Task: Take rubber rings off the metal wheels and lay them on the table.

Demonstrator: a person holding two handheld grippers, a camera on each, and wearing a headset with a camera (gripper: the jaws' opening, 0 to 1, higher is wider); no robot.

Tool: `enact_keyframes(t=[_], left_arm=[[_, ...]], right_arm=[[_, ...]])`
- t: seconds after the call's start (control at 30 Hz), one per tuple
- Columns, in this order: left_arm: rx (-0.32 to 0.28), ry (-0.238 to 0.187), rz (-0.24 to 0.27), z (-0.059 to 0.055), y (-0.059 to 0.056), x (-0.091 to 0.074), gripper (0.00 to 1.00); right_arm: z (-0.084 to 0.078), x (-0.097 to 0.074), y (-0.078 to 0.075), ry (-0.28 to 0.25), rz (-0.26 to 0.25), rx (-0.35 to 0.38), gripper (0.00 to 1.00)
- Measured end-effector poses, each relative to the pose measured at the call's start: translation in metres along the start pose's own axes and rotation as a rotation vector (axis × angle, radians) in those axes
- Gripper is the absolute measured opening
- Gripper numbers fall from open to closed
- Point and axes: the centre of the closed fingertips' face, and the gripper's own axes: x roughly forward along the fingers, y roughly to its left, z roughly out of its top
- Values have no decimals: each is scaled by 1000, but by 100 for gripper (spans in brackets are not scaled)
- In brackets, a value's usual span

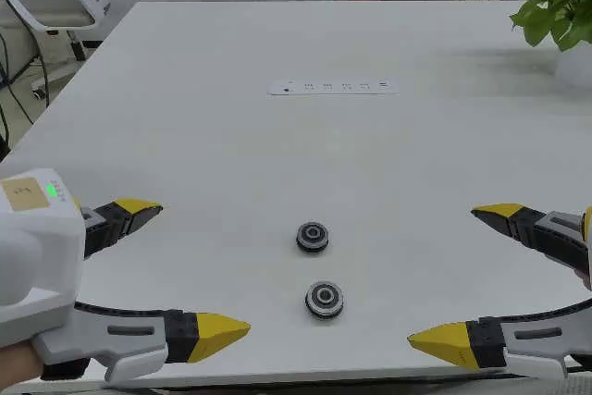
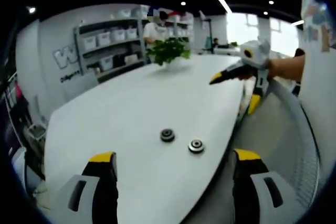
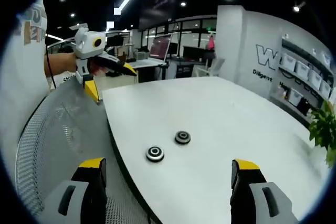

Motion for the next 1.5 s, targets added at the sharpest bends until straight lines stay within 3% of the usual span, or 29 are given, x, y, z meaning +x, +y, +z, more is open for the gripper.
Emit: enact_keyframes(t=[0.9, 1.5], left_arm=[[3, 3, -14, -1, -1, 3, 92], [-3, 14, -16, -5, 4, 4, 91]], right_arm=[[0, 0, 2, 5, 13, -7, 99], [15, 1, -11, -54, 6, 12, 92]])
